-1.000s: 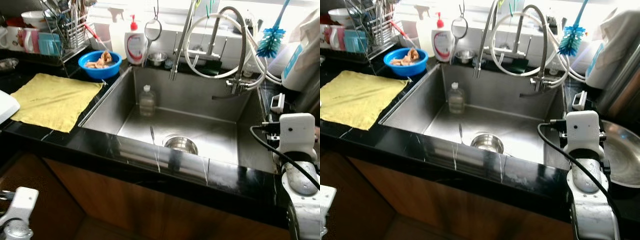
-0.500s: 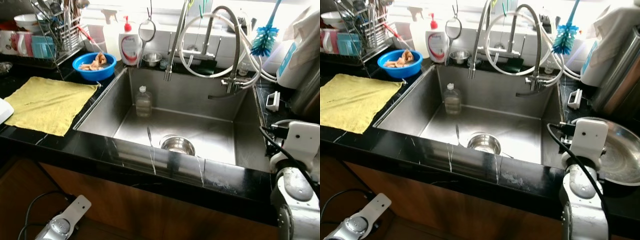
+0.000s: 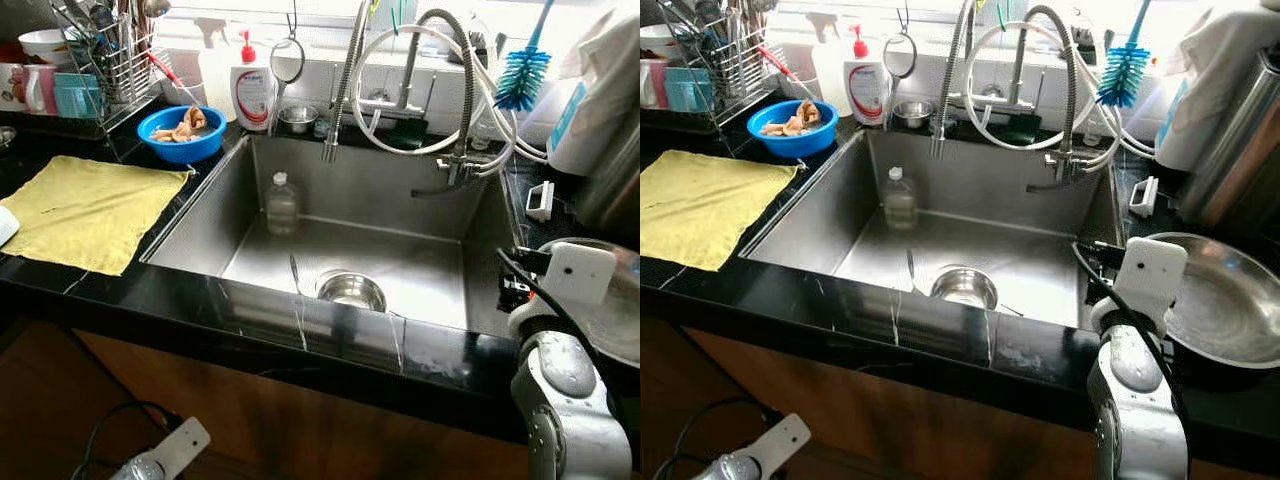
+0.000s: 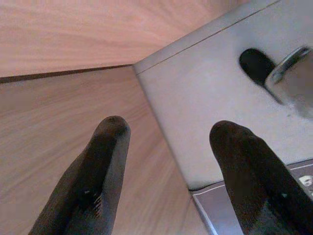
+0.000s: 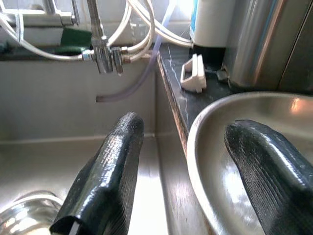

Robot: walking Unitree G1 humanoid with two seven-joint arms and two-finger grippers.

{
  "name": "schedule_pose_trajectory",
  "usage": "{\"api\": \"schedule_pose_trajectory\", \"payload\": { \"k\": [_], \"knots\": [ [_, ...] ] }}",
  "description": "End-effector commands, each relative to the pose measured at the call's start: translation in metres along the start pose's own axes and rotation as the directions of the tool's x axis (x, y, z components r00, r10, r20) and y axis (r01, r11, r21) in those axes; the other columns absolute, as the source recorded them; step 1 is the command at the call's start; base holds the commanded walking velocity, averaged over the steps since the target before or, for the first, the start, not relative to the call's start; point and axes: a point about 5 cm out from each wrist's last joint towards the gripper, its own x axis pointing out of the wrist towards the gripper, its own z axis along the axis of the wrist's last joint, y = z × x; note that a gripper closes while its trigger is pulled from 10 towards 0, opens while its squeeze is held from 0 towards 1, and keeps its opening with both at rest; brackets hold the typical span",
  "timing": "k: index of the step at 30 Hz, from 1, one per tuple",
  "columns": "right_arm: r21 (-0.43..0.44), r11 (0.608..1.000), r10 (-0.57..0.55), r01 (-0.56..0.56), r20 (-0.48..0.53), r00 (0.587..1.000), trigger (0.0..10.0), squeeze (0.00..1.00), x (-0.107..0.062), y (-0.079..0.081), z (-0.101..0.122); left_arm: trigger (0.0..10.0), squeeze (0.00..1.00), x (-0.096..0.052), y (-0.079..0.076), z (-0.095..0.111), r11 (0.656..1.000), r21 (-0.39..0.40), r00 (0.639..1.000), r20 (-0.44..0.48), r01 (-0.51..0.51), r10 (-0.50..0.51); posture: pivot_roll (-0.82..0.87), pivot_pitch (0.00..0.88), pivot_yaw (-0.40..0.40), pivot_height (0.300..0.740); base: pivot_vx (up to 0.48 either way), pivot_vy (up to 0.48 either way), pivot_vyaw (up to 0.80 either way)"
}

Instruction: Kitchen organization

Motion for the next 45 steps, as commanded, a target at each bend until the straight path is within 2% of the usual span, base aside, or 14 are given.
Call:
{"api": "schedule_pose_trajectory", "payload": {
  "k": [1, 4, 6, 10, 12, 22, 26, 28, 31, 32, 37, 40, 41, 45],
  "knots": [
    [-0.003, 1.0, -0.017, 0.017, 0.063, 0.998, 10.0, 0.0, 0.0, -0.003, 0.014, 10.0, 0.0, 0.0, 0.0, 0.001, 1.0, -0.007, 1.0, 0.007, -0.001, 0.001, -0.03, 0.0, -0.027, 0.74, 0.0, 0.0, 0.0],
    [0.008, 0.997, -0.074, 0.074, 0.134, 0.988, 10.0, 0.0, -0.001, -0.009, 0.025, 10.0, 0.0, 0.0, -0.001, 0.004, 0.999, -0.036, 1.0, 0.02, -0.003, 0.004, -0.03, 0.0, -0.028, 0.74, 0.0, 0.0, 0.0],
    [0.093, 0.977, -0.208, 0.194, 0.176, 0.962, 10.0, 0.0, -0.005, -0.022, 0.032, 10.0, 0.0, 0.001, -0.002, 0.007, 0.999, -0.042, 0.999, 0.033, -0.003, 0.005, -0.04, 0.0, -0.028, 0.74, 0.0, 0.0, 0.0],
    [0.162, 0.946, -0.306, 0.28, 0.169, 0.937, 10.0, 0.0, -0.014, -0.035, 0.028, 10.0, 0.0, 0.001, -0.005, 0.011, 0.999, -0.042, 0.999, 0.047, 0.007, -0.005, -0.04, 0.0, -0.032, 0.74, 0.0, 0.0, 0.0],
    [0.304, 0.896, -0.361, 0.323, 0.075, 0.93, 10.0, 0.0, -0.019, -0.045, 0.015, 10.0, 0.0, 0.001, -0.007, 0.012, 0.999, -0.041, 0.999, 0.05, 0.01, -0.008, -0.04, 0.0, -0.033, 0.74, 0.0, 0.0, 0.0],
    [0.311, 0.855, -0.449, 0.415, 0.043, 0.892, 10.0, 0.0, -0.025, -0.093, 0.003, 10.0, 0.0, 0.002, -0.01, 0.011, 0.999, -0.051, 0.998, 0.055, 0.019, -0.016, -0.05, 0.0, -0.032, 0.74, 0.0, 0.0, 0.0],
    [0.145, 0.945, -0.304, 0.295, 0.047, 0.951, 10.0, 0.0, -0.019, -0.088, 0.004, 10.0, 0.0, 0.002, -0.011, 0.012, 0.998, -0.053, 0.998, 0.057, 0.021, -0.018, -0.06, 0.0, -0.032, 0.74, 0.0, 0.0, 0.0],
    [-0.006, 0.993, -0.12, 0.12, 0.064, 0.991, 10.0, 0.0, -0.014, -0.076, 0.009, 10.0, 0.0, 0.002, -0.012, 0.013, 0.998, -0.061, 0.998, 0.061, 0.023, -0.019, -0.06, 0.0, -0.033, 0.74, 0.0, 0.0, 0.0],
    [-0.174, 0.98, 0.097, -0.091, 0.026, 0.995, 10.0, 0.0, -0.012, -0.065, 0.012, 10.0, 0.0, 0.002, -0.015, 0.015, 0.997, -0.07, 0.997, 0.069, 0.027, -0.023, -0.06, 0.0, -0.032, 0.74, 0.0, 0.0, 0.0],
    [-0.174, 0.98, 0.097, -0.091, 0.026, 0.995, 10.0, 0.0, -0.012, -0.065, 0.012, 10.0, 0.0, 0.002, -0.015, 0.015, 0.997, -0.07, 0.997, 0.069, 0.027, -0.023, -0.06, 0.0, -0.032, 0.74, 0.0, 0.0, 0.0],
    [-0.34, 0.875, 0.367, -0.345, 0.0, 0.93, 10.0, 0.0, -0.015, -0.052, 0.028, 10.0, 0.0, 0.002, -0.016, 0.018, 0.996, -0.08, 0.997, 0.076, 0.028, -0.022, -0.06, 0.0, -0.027, 0.74, 0.0, 0.0, 0.0],
    [-0.408, 0.8, 0.45, -0.44, -0.077, 0.89, 10.0, 0.0, -0.014, -0.053, 0.029, 10.0, 0.0, 0.002, -0.016, 0.019, 0.996, -0.084, 0.997, 0.078, 0.029, -0.022, -0.06, 0.0, -0.024, 0.74, 0.0, 0.0, 0.0],
    [-0.408, 0.8, 0.45, -0.44, -0.077, 0.89, 10.0, 0.0, -0.014, -0.053, 0.029, 10.0, 0.0, 0.002, -0.016, 0.019, 0.996, -0.084, 0.997, 0.078, 0.029, -0.022, -0.06, 0.0, -0.024, 0.74, 0.0, 0.0, 0.0],
    [-0.461, 0.67, 0.531, -0.582, -0.25, 0.81, 10.0, 0.0, -0.014, -0.056, 0.015, 10.0, 0.0, 0.002, -0.017, 0.018, 0.995, -0.095, 0.997, 0.08, 0.029, -0.022, -0.06, 0.0, -0.027, 0.74, 0.0, 0.0, 0.0]
  ]
}}
